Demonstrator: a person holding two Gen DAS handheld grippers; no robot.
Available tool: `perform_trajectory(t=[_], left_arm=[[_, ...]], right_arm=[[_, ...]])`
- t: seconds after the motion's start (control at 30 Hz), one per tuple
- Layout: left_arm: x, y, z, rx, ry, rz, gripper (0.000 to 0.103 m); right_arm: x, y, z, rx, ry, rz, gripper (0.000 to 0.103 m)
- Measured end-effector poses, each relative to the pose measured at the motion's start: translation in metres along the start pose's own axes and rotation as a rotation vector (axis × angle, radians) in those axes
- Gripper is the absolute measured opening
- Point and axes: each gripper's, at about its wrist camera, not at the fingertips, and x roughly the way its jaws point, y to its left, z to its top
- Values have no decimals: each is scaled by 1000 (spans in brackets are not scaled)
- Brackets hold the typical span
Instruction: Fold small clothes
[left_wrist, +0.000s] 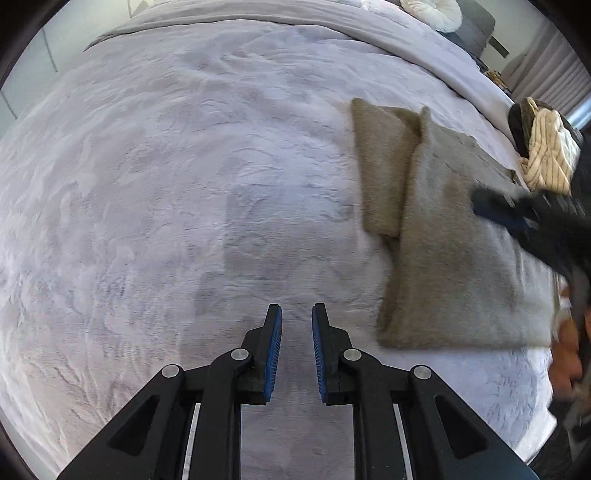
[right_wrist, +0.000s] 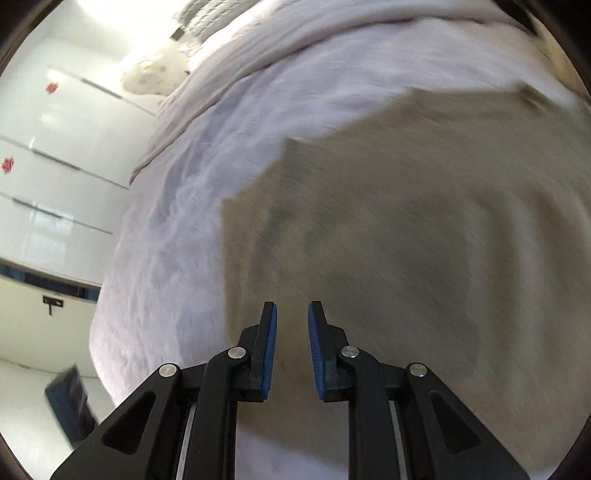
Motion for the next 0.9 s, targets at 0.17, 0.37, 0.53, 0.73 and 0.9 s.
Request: perform_trajectory(t=[0.17,0.37,0.53,0.73,0.9], left_arm=[[1,17,0,-25,-6,12,18],[1,27,0,-10,-9,26,18],[5,21,3,-6,-7,24,19],[3,6,4,5,-49,55,102],[10,-2,6,5,-2,101,102]], right_arm=[[39,16,19,-29,2,-32,21],[58,39,5,-130,105,-38,21],[33,29,-14,-85,128,17,21],[0,1,-49,-14,148,30,21],[-23,-33,-78,86,163,23,21]])
